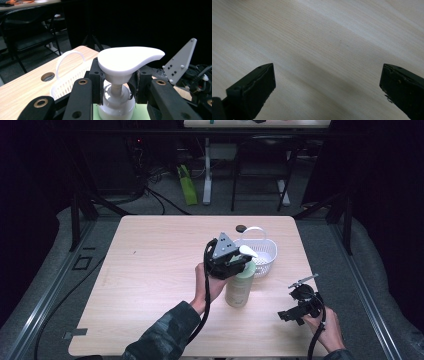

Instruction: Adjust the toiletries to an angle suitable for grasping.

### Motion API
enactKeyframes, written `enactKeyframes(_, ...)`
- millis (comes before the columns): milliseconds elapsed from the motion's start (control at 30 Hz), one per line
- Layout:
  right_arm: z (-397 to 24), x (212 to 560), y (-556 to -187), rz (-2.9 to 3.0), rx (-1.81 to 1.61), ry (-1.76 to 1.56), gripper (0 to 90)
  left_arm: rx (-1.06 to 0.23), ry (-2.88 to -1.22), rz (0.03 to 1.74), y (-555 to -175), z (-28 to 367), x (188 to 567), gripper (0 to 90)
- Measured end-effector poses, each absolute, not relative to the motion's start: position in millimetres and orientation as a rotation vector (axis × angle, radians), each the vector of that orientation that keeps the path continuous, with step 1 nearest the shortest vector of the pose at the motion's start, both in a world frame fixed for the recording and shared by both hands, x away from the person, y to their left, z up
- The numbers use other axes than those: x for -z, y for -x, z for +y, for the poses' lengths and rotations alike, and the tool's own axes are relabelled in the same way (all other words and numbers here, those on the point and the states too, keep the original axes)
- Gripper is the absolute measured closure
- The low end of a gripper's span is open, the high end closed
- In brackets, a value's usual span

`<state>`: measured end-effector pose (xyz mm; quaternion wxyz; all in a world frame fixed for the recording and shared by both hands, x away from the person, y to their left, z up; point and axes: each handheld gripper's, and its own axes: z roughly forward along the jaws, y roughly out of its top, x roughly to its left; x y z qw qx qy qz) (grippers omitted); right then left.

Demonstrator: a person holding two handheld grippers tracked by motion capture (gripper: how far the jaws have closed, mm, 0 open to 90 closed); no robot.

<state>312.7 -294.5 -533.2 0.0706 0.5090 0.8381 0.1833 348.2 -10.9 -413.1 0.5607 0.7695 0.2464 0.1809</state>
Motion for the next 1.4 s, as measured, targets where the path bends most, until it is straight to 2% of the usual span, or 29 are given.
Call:
enactKeyframes(300,-293,533,-312,2.518,-0.554,-1.536,0.0,-0.415,-1.824,0.567,-346,-9,413,65.4)
enactKeyframes(400,-294,531,-312,2.512,-0.564,-1.531,0.0,-0.407,-1.835,0.566,-346,-7,412,55.3)
enactKeyframes(433,-294,531,-312,2.512,-0.564,-1.531,0.0,-0.406,-1.840,0.567,-346,-7,412,55.3)
enactKeyframes(467,-294,531,-312,2.504,-0.573,-1.546,0.0,-0.398,-1.853,0.575,-345,-5,411,45.0)
enactKeyframes(533,-295,530,-312,2.502,-0.580,-1.549,0.0,-0.404,-1.860,0.578,-342,-2,410,37.2)
enactKeyframes(767,-292,529,-311,2.495,-0.589,-1.537,0.0,-0.437,-1.930,0.582,-333,17,408,18.4)
enactKeyframes(933,-291,528,-311,2.497,-0.605,-1.530,0.0,-0.452,-1.953,0.607,-328,34,409,13.0)
enactKeyframes(1100,-290,529,-311,2.517,-0.619,-1.527,0.0,-0.439,-1.984,0.647,-324,57,415,4.8)
enactKeyframes(1133,-289,528,-311,2.523,-0.607,-1.513,0.0,-0.403,-2.019,0.658,-324,64,419,0.5)
enactKeyframes(1400,-282,523,-310,2.556,-0.617,-1.436,0.0,-0.261,-2.157,0.693,-323,93,446,0.0)
